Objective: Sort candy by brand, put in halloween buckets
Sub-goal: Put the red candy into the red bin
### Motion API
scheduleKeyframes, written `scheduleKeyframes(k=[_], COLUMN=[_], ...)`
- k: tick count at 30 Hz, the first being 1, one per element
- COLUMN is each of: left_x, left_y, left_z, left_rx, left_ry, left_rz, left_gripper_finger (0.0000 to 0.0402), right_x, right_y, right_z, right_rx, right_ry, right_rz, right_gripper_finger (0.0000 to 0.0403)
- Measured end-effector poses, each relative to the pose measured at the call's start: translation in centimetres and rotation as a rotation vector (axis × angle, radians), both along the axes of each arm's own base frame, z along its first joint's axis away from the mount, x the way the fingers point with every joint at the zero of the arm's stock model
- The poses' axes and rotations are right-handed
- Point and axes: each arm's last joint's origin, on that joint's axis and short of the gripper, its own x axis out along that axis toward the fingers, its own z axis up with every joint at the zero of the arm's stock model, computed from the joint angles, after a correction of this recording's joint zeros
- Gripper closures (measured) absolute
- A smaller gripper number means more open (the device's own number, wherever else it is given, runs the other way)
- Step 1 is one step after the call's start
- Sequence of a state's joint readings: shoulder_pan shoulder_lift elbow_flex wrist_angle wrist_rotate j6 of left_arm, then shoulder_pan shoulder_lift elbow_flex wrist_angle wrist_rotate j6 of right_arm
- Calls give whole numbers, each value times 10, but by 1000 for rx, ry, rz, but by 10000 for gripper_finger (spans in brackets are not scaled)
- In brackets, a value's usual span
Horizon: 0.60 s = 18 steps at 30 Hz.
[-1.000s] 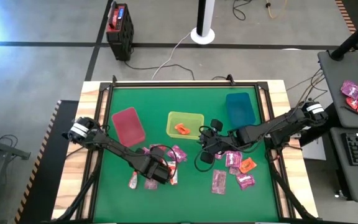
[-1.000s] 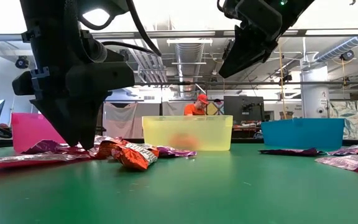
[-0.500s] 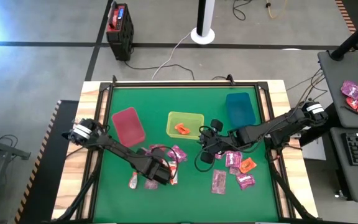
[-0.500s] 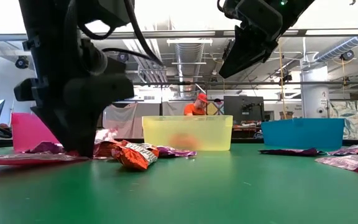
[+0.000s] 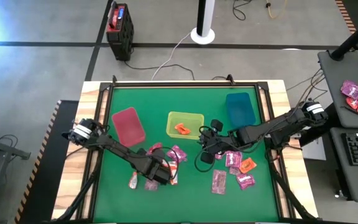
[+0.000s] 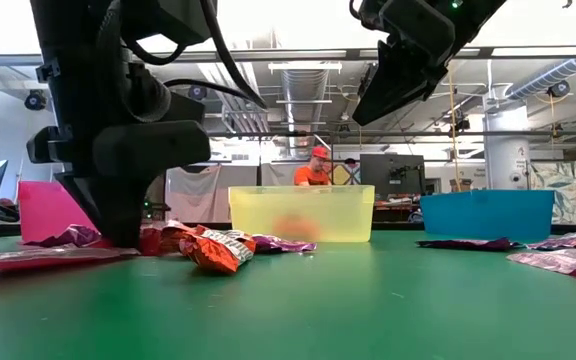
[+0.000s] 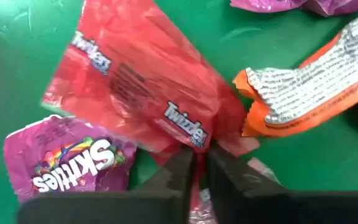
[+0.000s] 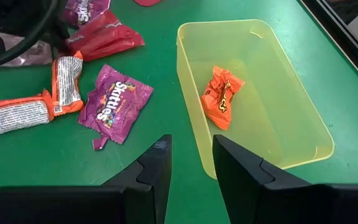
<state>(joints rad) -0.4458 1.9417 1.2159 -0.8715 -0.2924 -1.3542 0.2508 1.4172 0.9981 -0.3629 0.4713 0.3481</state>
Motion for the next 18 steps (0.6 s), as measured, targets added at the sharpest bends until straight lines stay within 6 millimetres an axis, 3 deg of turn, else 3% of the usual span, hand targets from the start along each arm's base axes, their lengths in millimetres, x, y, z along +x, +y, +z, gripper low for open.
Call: scheduleKeyframes(k=[6, 18], left_x=[-2, -14], left_y=[0, 0], left_z=[10, 57], left_rx=[-27, -65], left_ry=[-12, -114], left_rz=[-36, -169], left_gripper_finger=[399, 401], right_x=[0, -1], right_y=[0, 0], right_z=[-1, -2], right_rx=[-1, -1], right_ry=[3, 5], right_rz=[0, 0], right_gripper_finger=[291, 291])
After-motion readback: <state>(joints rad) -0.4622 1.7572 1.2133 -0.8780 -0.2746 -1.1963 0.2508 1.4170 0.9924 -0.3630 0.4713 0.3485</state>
